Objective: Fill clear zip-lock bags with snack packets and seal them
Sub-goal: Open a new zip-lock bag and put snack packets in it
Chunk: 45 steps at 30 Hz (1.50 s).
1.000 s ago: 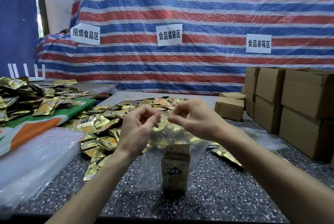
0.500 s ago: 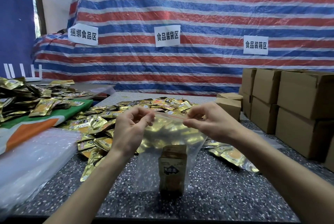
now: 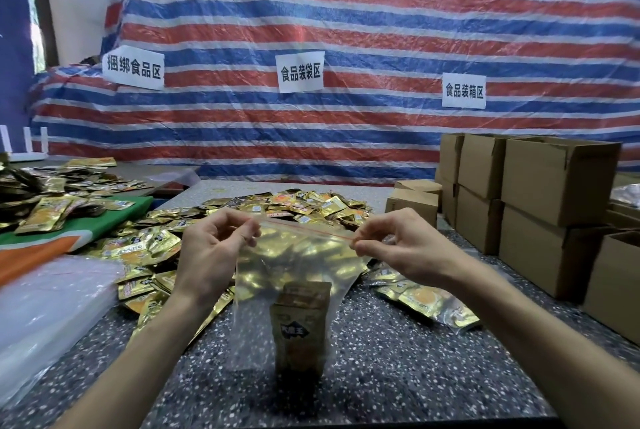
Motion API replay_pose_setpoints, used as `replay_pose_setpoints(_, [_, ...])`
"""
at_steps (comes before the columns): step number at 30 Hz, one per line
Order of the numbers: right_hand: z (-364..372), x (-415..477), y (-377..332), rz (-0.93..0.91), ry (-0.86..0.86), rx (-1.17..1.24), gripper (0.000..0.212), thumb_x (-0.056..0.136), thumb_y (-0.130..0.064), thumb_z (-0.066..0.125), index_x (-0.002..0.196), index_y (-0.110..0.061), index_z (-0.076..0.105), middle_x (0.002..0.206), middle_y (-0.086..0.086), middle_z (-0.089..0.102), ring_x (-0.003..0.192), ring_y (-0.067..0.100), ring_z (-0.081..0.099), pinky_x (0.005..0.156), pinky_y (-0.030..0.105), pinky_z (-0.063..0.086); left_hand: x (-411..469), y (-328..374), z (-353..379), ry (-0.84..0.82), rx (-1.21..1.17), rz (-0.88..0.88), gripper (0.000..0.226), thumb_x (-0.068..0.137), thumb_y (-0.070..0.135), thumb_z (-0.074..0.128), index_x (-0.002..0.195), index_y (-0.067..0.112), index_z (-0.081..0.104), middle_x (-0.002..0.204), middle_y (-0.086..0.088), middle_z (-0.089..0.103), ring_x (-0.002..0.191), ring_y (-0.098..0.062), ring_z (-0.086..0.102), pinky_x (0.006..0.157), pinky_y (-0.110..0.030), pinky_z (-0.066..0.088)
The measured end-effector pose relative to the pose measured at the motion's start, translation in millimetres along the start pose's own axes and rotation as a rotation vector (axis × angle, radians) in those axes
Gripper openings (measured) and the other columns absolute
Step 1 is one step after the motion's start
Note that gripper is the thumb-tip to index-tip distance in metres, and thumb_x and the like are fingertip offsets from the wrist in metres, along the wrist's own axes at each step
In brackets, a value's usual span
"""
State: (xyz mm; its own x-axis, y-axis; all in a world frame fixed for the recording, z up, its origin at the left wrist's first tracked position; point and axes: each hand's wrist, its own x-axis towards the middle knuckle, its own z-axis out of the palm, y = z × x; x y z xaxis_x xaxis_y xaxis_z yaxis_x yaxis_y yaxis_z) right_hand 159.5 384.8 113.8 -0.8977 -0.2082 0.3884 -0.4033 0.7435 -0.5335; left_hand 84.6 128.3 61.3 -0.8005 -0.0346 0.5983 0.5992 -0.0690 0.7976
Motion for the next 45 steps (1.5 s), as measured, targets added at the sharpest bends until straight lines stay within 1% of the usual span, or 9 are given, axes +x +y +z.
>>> replay_pose_setpoints(12, [-5,-14,7,-0.056,0.103,-0.085,0.03,0.082,-0.043,0.073,0.075,-0.013,0.073,0.072,0.003,0.071,0.069,0.024,0.065,0.064,0.037,0.053,-1,0,5,-0.01,0.013,-0.011,0.011,0.09,0.004,0.065,0.08,0.006,0.07,0.072,-0.001,0.071,0.062,-0.004,0.063,0.056,-0.013,0.05])
replay_pose_setpoints(17, [1,-20,21,0.047,0.093,0.099,0.052,0.065,-0.056,0.079,0.085,-0.009,0.07,0.083,0.006,0.073,0.073,0.021,0.067,0.064,0.035,0.057,-3,4,14,-0.011,-0.017,-0.054,0.015,0.093,0.009,0.063,0.08,0.012,0.07,0.075,-0.003,0.07,0.063,-0.01,0.062,0.055,-0.025,0.053])
replay_pose_setpoints(22, [36,-27,29,0.225,-0.265,0.32,0.101,0.059,-0.046,0.092,0.141,-0.029,0.036,0.124,-0.006,0.061,0.087,0.007,0.07,0.069,0.031,0.06,-13,19,45,-0.134,-0.046,-0.022,0.012,0.091,0.005,0.063,0.082,0.009,0.069,0.075,-0.002,0.07,0.065,-0.009,0.062,0.059,-0.02,0.052])
replay_pose_setpoints(25, [69,-29,31,0.106,-0.401,0.302,0.073,0.076,-0.022,0.085,0.136,-0.033,0.044,0.121,0.0,0.065,0.094,0.019,0.07,0.068,0.038,0.06,-23,27,70,-0.228,-0.055,0.021,0.017,0.091,0.001,0.063,0.08,0.012,0.069,0.078,0.0,0.07,0.067,-0.007,0.063,0.064,-0.019,0.054])
replay_pose_setpoints(27, [79,-29,31,0.129,-0.346,0.323,0.045,0.085,-0.013,0.076,0.125,-0.015,0.056,0.112,0.016,0.068,0.093,0.037,0.07,0.07,0.052,0.061,-28,29,84,-0.289,-0.041,0.049,0.015,0.089,0.002,0.066,0.08,0.013,0.07,0.08,0.0,0.071,0.071,-0.009,0.066,0.066,-0.02,0.055])
replay_pose_setpoints(30, [72,-31,35,0.245,-0.266,0.435,0.024,0.088,-0.016,0.075,0.108,-0.009,0.065,0.095,0.017,0.074,0.073,0.033,0.071,0.059,0.043,0.061,-30,27,93,-0.326,-0.035,0.067,0.006,0.088,0.007,0.071,0.086,0.013,0.072,0.085,0.0,0.073,0.079,-0.015,0.069,0.068,-0.021,0.053])
replay_pose_setpoints(38, [-1,-7,75,0.368,0.141,0.512,0.03,0.076,-0.002,0.08,0.104,-0.009,0.068,0.095,0.006,0.077,0.084,0.025,0.076,0.068,0.035,0.063,-30,5,94,-0.326,0.079,0.095,0.043,0.088,0.022,0.07,0.127,0.033,0.057,0.127,0.015,0.06,0.118,-0.001,0.056,0.099,-0.031,0.049])
replay_pose_setpoints(41, [-36,17,94,0.341,0.37,0.231,0.036,0.067,-0.028,0.087,0.098,-0.017,0.071,0.092,0.005,0.077,0.085,0.024,0.075,0.075,0.047,0.062,-34,-5,94,-0.359,0.071,0.042,0.03,0.084,0.038,0.065,0.114,0.04,0.064,0.118,0.017,0.065,0.113,-0.001,0.06,0.099,-0.039,0.051])
replay_pose_setpoints(45, [-61,42,129,0.293,0.544,-0.175,0.039,0.079,-0.039,0.075,0.114,-0.034,0.059,0.109,0.0,0.07,0.097,0.024,0.066,0.083,0.047,0.058,-35,-21,92,-0.395,0.155,-0.029,0.016,0.091,0.026,0.068,0.1,0.039,0.07,0.104,0.015,0.07,0.101,0.0,0.064,0.09,-0.034,0.054])
